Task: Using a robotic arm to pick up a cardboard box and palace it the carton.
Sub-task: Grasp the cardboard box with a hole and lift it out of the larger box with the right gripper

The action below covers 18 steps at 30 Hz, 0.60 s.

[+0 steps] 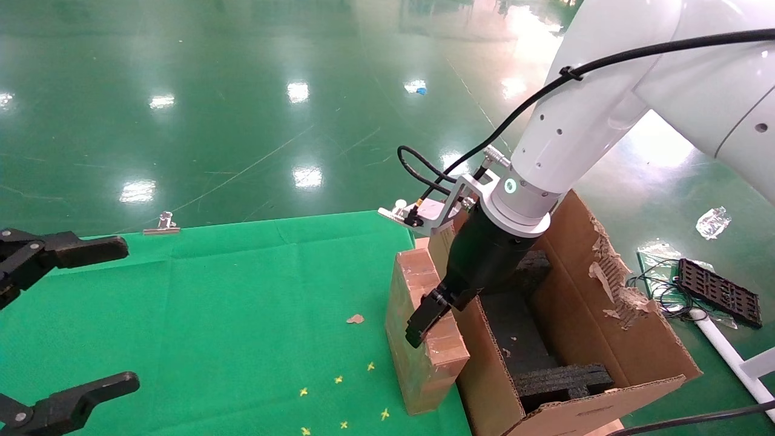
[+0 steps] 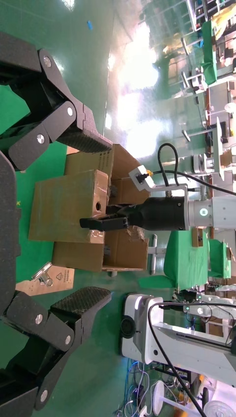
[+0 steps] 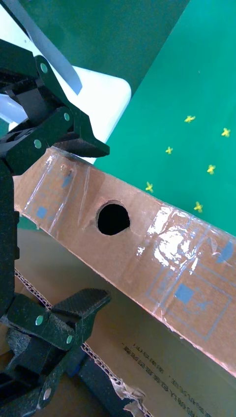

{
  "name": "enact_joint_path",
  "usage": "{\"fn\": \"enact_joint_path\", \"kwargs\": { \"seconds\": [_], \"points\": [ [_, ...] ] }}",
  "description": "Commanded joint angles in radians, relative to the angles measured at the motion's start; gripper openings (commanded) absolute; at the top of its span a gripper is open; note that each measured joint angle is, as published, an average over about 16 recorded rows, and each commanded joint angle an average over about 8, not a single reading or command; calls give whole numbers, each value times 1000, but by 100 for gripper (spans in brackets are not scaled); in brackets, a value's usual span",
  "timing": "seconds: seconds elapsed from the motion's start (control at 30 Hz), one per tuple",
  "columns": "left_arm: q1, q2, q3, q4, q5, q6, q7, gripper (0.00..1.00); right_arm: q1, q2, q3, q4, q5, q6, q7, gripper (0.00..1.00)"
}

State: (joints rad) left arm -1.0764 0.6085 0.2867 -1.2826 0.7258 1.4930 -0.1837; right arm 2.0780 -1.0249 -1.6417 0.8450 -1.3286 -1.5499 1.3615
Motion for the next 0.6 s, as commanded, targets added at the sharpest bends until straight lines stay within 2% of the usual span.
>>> {"fn": "enact_joint_path", "kwargs": {
  "seconds": [0.03,0.17,0.6],
  "points": [
    [0,0,0,0,0,0,0,8,-3,-4,-5,-2,-1,2,3,0],
    [0,0,0,0,0,0,0,0,-8,-7,-11,-6,-2,3,3,0],
    [0,-1,1,0,-1,-1,1,0,-27,-12,-30,-30,-1,8,-5,0]
  ]
}}
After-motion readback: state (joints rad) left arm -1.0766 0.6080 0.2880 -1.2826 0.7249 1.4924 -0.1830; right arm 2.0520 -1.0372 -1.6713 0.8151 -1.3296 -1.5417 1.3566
